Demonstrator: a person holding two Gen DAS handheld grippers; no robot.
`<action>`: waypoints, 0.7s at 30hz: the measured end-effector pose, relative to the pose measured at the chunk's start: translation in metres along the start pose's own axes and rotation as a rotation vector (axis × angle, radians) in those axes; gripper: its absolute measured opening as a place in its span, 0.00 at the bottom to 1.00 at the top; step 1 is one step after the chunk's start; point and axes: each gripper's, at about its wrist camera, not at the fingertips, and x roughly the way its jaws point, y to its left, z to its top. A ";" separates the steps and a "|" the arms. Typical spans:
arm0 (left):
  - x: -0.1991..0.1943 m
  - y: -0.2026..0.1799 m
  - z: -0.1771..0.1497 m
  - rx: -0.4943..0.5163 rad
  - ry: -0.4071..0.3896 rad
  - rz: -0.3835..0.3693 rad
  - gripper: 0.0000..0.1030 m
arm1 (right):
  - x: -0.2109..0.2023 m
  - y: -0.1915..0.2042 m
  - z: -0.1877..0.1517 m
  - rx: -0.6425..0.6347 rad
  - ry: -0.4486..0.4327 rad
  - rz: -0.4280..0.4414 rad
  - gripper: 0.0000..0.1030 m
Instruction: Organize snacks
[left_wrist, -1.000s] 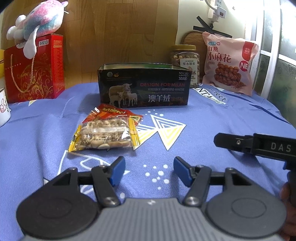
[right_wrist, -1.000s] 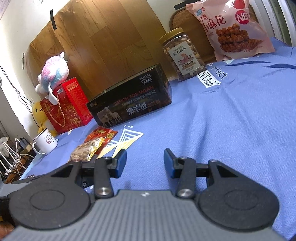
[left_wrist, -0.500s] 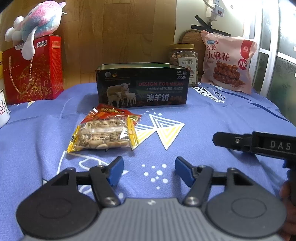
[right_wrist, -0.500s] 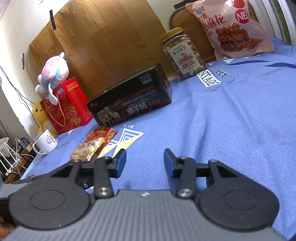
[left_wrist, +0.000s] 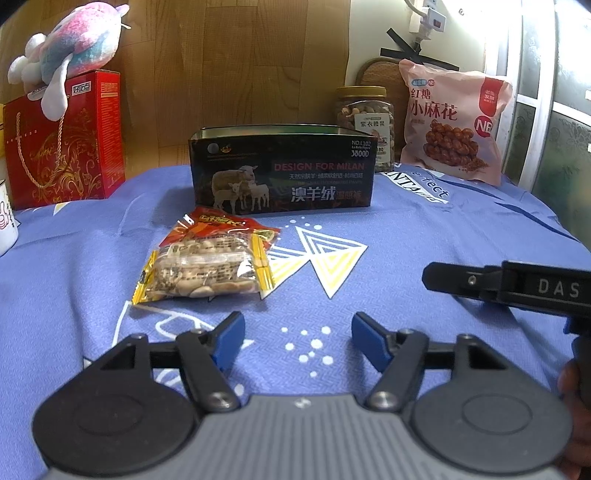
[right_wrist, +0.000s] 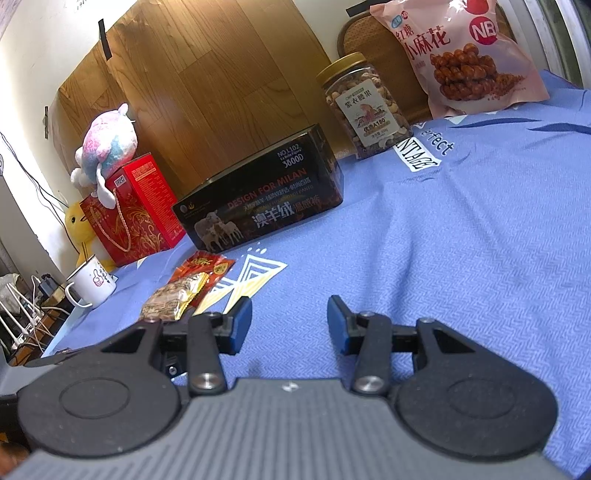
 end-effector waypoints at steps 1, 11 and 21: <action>0.000 0.000 0.000 -0.001 -0.001 0.000 0.64 | 0.000 0.000 0.000 0.000 0.000 0.000 0.47; -0.016 0.026 -0.002 -0.108 -0.072 -0.098 0.63 | 0.000 0.000 0.000 -0.010 0.009 0.018 0.47; -0.009 0.105 0.032 -0.251 -0.055 -0.039 0.64 | 0.042 0.049 0.019 -0.204 0.184 0.165 0.48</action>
